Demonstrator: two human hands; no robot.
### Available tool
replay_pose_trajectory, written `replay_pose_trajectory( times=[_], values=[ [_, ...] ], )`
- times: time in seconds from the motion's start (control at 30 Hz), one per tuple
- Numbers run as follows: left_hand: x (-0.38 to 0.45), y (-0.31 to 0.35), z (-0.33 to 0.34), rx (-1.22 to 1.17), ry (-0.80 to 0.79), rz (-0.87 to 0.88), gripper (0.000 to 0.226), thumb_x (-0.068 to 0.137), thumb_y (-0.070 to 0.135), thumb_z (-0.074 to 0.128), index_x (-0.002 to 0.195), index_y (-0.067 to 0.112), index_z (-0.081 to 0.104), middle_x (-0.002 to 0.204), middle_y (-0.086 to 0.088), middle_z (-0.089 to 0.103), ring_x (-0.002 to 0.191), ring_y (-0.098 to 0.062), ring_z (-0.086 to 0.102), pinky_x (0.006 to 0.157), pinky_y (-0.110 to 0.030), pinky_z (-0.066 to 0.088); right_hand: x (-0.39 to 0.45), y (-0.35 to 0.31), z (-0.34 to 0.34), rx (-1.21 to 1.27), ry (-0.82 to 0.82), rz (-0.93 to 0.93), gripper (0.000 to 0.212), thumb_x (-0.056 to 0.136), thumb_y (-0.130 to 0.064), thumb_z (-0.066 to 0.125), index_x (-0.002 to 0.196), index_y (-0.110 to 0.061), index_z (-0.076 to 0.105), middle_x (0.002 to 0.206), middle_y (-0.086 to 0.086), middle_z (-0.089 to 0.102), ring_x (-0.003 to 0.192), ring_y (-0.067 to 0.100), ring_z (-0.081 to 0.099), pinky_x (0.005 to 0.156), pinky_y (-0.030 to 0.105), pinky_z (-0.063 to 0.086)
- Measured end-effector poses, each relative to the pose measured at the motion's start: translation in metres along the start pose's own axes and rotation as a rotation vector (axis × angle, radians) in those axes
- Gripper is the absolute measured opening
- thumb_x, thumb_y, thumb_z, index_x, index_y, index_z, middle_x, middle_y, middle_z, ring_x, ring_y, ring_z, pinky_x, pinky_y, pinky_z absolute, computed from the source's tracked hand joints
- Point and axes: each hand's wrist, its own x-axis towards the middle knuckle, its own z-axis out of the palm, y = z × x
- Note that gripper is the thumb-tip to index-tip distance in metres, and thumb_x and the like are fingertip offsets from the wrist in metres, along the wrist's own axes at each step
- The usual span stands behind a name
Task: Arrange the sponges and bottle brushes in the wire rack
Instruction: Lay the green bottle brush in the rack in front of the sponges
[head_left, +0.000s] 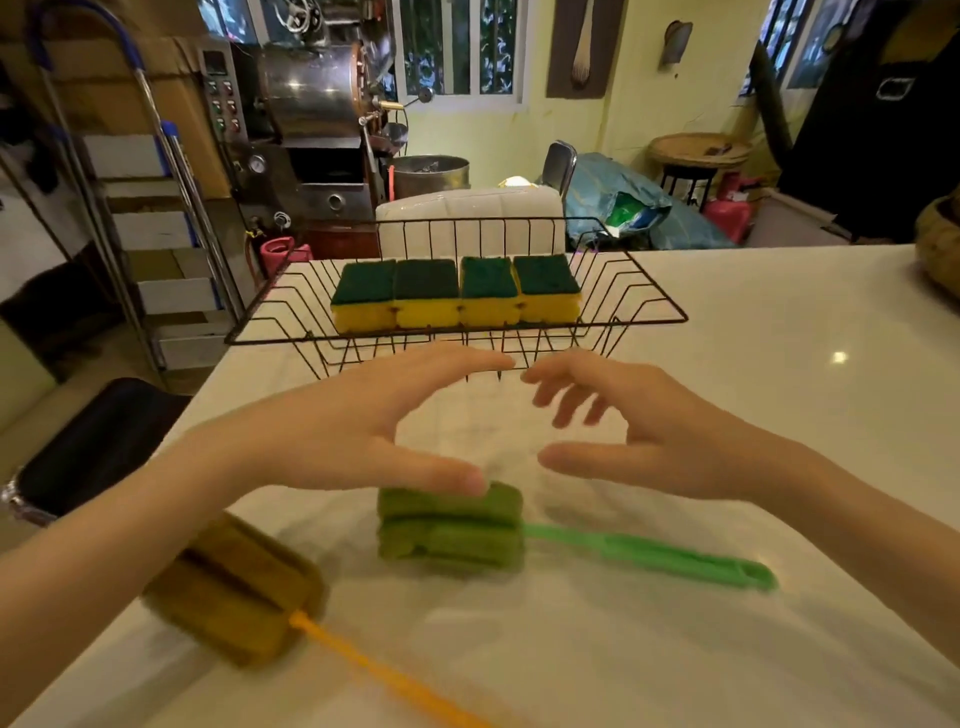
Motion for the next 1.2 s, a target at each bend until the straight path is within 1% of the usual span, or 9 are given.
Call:
replay_pose_trajectory(
  times=[0.17,0.27,0.37,0.47,0.73,0.8,0.87,1.0,1.2],
  values=[
    [-0.014,0.006,0.024,0.045,-0.153,-0.062,0.082,0.062,0.064,0.064,0.128,0.058,0.017,0.137,0.035,0.026,0.121,0.014,0.027,0.098,-0.011,0.028,-0.020,-0.005,0.009,-0.014,-0.323,0.117,0.048,0.067,-0.050,0.070,0.108,-0.041,0.047,0.092,-0.016,0.058,0.079,0.001,0.055,0.072,0.021,0.048],
    [-0.016,0.009,0.029,0.109,-0.148,-0.082,0.078,0.062,0.060,0.066,0.128,0.052,0.026,0.130,0.028,0.038,0.114,0.006,0.037,0.099,-0.016,0.035,-0.025,-0.004,0.009,0.004,-0.374,0.149,0.045,0.062,-0.041,0.078,0.102,-0.035,0.057,0.077,-0.011,0.058,0.065,0.004,0.052,0.064,0.021,0.046],
    [-0.015,0.009,0.033,0.127,-0.131,-0.071,0.065,0.069,0.050,0.067,0.125,0.044,0.036,0.121,0.019,0.047,0.105,0.002,0.043,0.093,-0.018,0.040,-0.028,0.000,0.010,0.001,-0.373,0.158,0.039,0.063,-0.030,0.079,0.097,-0.030,0.061,0.073,-0.009,0.057,0.062,0.007,0.052,0.061,0.022,0.045],
    [-0.012,0.010,0.035,0.124,-0.110,-0.078,0.058,0.072,0.044,0.067,0.123,0.040,0.041,0.117,0.017,0.051,0.101,0.000,0.046,0.089,-0.020,0.043,-0.031,0.005,0.010,0.004,-0.339,0.158,0.027,0.067,-0.024,0.075,0.090,-0.030,0.063,0.070,-0.009,0.058,0.067,0.015,0.056,0.063,0.025,0.048],
    [-0.007,0.004,0.019,0.161,-0.034,-0.048,0.055,0.071,0.047,0.066,0.121,0.041,0.043,0.112,0.019,0.054,0.099,0.002,0.047,0.087,-0.019,0.042,-0.031,0.015,0.005,0.030,-0.154,0.130,0.017,0.069,-0.034,0.074,0.082,-0.037,0.064,0.064,-0.015,0.060,0.066,0.006,0.054,0.054,0.010,0.039],
    [-0.007,0.000,0.012,0.174,0.023,-0.025,0.054,0.070,0.051,0.066,0.119,0.044,0.044,0.109,0.022,0.054,0.098,0.004,0.047,0.084,-0.016,0.041,-0.030,0.017,0.004,0.080,-0.061,0.101,0.017,0.070,-0.033,0.074,0.085,-0.035,0.066,0.068,-0.019,0.062,0.065,0.005,0.055,0.053,0.010,0.039],
    [-0.007,-0.003,0.005,0.194,0.086,0.000,0.055,0.068,0.053,0.066,0.118,0.046,0.043,0.107,0.026,0.053,0.098,0.006,0.046,0.082,-0.013,0.038,-0.027,0.016,0.001,0.100,0.004,0.061,0.015,0.073,-0.032,0.072,0.086,-0.036,0.065,0.074,-0.013,0.064,0.068,0.006,0.056,0.053,0.012,0.040],
    [-0.002,-0.005,-0.019,0.225,0.186,-0.002,0.058,0.064,0.053,0.064,0.118,0.046,0.043,0.107,0.026,0.052,0.099,0.007,0.046,0.079,-0.011,0.040,-0.008,0.010,-0.016,-0.018,0.110,-0.017,0.015,0.079,-0.027,0.067,0.090,-0.037,0.062,0.076,-0.016,0.062,0.078,0.006,0.057,0.060,0.011,0.042],
    [0.007,-0.004,-0.060,0.206,0.428,0.020,0.066,0.057,0.052,0.060,0.120,0.037,0.049,0.104,0.021,0.057,0.093,0.001,0.054,0.075,-0.014,0.043,0.043,0.002,-0.057,-0.130,0.279,-0.091,0.016,0.079,-0.029,0.063,0.095,-0.028,0.063,0.082,-0.015,0.064,0.079,0.006,0.059,0.065,0.012,0.047]
  ],
)
